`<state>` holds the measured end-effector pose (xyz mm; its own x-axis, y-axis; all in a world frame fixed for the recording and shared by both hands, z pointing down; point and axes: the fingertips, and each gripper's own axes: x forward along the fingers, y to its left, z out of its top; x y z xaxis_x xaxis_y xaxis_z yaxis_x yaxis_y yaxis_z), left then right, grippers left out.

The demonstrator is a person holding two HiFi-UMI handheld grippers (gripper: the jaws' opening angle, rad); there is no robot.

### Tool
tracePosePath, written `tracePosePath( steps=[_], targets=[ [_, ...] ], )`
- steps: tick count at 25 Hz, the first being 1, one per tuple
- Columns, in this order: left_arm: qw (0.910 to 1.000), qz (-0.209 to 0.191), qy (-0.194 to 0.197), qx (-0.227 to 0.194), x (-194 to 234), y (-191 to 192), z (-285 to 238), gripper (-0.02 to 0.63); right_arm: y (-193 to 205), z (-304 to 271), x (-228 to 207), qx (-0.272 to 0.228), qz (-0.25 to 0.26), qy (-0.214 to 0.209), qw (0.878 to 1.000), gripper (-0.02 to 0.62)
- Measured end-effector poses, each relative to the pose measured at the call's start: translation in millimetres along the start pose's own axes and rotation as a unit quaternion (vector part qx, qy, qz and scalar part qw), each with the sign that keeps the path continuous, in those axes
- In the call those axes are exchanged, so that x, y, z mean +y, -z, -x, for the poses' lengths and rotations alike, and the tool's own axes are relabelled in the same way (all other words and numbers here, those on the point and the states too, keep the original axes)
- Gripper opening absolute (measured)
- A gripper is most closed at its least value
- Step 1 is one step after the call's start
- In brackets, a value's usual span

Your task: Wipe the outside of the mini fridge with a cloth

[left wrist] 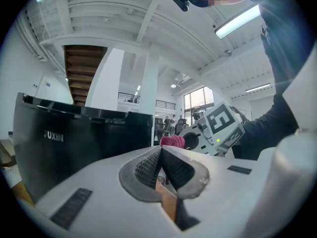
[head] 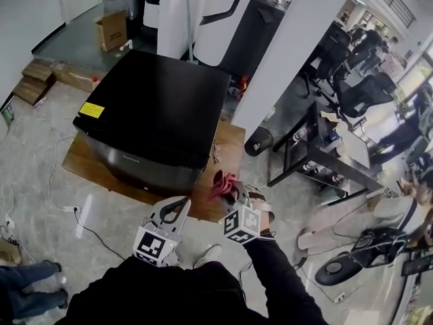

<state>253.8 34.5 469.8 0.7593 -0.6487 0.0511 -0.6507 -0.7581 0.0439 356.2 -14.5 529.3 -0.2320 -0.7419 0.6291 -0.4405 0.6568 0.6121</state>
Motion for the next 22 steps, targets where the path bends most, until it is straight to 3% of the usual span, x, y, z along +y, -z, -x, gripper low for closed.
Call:
tracePosePath(
  steps=[6, 15, 22],
  targets=[
    [0.9998, -0.007, -0.012, -0.014, -16.1, -21.8, 21.5, 0.006, -32.5, 67.2, -0.3, -0.047, 0.022, 0.035, 0.998, 0.066],
    [0.9981, -0.004, -0.06, -0.007, -41.4, -34.7, 69.9, 0.006, -67.2, 117.4, 40.5, -0.115, 0.019, 0.018, 0.993, 0.066],
    [0.9971, -0.008, -0.075, 0.002, -60.8, -46.6, 97.9, 0.006, -93.3, 137.2, 65.1, -0.154, 0.016, 0.005, 0.988, 0.067]
  ],
)
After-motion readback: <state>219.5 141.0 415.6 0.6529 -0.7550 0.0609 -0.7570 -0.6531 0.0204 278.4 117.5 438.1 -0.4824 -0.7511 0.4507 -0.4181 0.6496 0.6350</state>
